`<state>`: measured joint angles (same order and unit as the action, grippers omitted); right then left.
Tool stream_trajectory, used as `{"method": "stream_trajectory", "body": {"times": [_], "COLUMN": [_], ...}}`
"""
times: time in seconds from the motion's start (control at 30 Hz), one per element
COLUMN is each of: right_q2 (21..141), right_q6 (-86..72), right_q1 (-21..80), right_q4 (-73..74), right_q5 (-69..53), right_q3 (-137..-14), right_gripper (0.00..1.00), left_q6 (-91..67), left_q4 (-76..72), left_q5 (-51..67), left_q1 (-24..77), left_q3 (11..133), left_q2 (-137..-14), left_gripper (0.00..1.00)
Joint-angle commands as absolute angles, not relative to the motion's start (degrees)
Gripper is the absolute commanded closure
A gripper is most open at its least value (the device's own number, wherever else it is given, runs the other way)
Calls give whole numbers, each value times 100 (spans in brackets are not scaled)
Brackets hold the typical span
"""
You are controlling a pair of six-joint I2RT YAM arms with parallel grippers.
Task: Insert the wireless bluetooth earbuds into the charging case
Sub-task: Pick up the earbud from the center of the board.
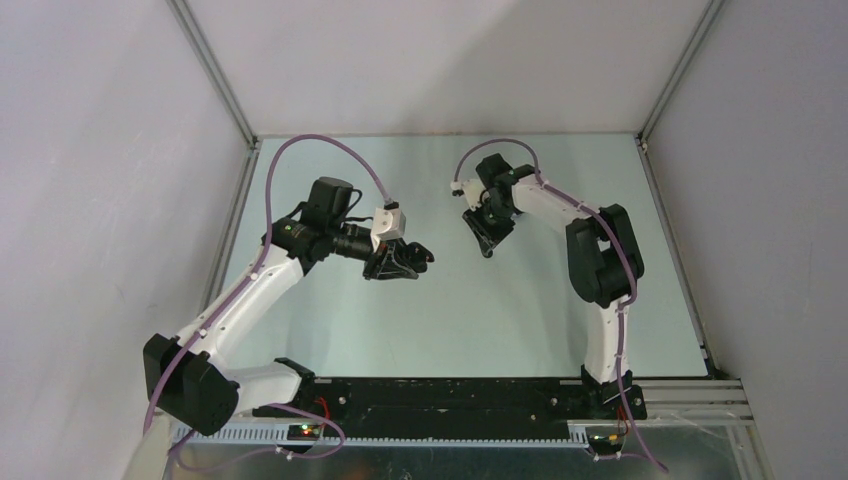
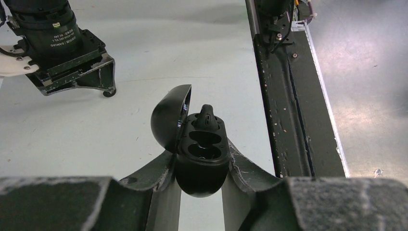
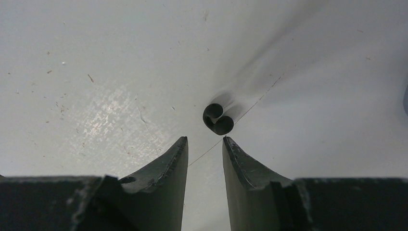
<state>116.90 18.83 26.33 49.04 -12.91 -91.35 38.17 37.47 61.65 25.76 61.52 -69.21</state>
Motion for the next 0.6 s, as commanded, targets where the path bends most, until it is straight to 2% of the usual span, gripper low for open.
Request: {"method": "stream_trajectory", "body": {"times": [0.0, 0.57], "right_q2": [11722, 11779], "right_q6": [2056, 2236], "right_q1": [2687, 2736], "right_q4": [4790, 4828], "right_q5": [-1263, -1451], "right_q3": [-9134, -9000], "right_gripper": [62, 64], "left_q6": [3981, 3968], "left_q4": [3699, 3683], "left_q5": [6208, 6167], "left_q1": [2628, 2637], "left_q3": [6328, 6328], "left_q2": [-6809, -6793], "left_gripper": [99, 99]}}
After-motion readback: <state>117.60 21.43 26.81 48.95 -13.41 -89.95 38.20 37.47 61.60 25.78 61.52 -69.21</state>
